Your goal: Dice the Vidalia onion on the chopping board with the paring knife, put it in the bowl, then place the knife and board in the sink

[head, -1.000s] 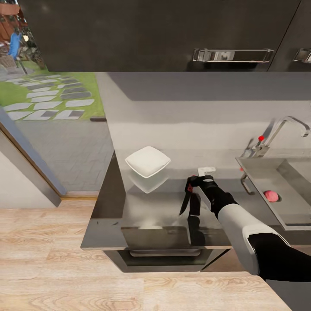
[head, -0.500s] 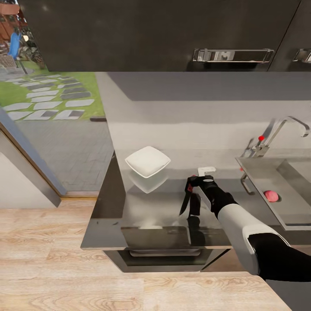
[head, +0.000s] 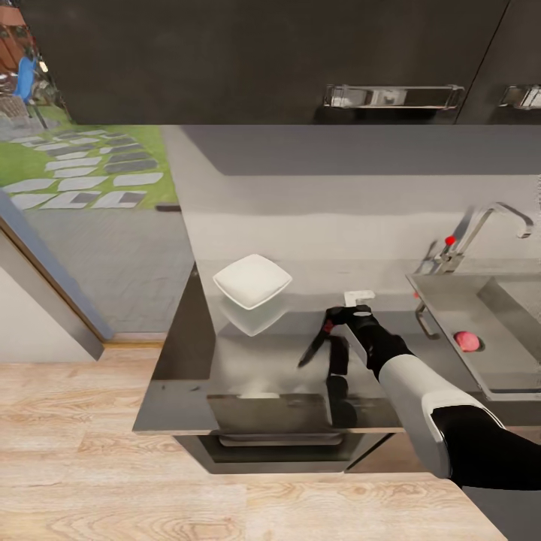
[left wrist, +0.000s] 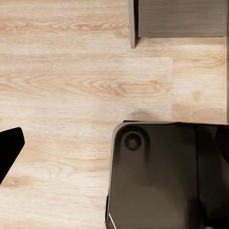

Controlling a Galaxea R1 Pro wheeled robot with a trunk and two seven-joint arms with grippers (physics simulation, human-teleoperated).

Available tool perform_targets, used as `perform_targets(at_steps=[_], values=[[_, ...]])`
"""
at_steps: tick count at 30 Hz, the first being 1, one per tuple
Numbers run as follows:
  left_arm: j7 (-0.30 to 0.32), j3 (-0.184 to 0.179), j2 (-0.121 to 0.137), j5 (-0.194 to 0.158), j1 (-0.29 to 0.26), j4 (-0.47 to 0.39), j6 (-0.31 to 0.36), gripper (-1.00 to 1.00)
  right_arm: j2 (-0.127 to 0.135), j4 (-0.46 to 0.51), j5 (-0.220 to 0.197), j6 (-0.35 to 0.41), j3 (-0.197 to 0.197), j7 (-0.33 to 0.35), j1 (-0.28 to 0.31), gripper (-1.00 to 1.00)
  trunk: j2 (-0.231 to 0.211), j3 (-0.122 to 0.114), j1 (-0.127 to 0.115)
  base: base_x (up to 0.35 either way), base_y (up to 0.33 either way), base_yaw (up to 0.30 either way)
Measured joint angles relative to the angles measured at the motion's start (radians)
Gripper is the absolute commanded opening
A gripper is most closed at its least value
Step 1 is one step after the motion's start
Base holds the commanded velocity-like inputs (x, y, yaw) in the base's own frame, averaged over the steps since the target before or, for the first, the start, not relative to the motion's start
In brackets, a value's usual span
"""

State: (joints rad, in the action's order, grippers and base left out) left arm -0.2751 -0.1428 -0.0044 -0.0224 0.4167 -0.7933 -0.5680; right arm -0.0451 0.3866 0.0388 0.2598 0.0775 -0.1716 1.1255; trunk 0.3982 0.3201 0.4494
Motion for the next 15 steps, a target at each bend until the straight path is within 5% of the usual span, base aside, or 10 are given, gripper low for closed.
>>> perform_targets(at_steps=[15], values=[[0.000,0.000,0.000,0.000,0.000,0.000,0.000,1.00,0.000,0.001,0.000,0.000,0.000,0.000,0.000,1.00,0.000,0.000,0.000,-0.009,-0.248,0.000]])
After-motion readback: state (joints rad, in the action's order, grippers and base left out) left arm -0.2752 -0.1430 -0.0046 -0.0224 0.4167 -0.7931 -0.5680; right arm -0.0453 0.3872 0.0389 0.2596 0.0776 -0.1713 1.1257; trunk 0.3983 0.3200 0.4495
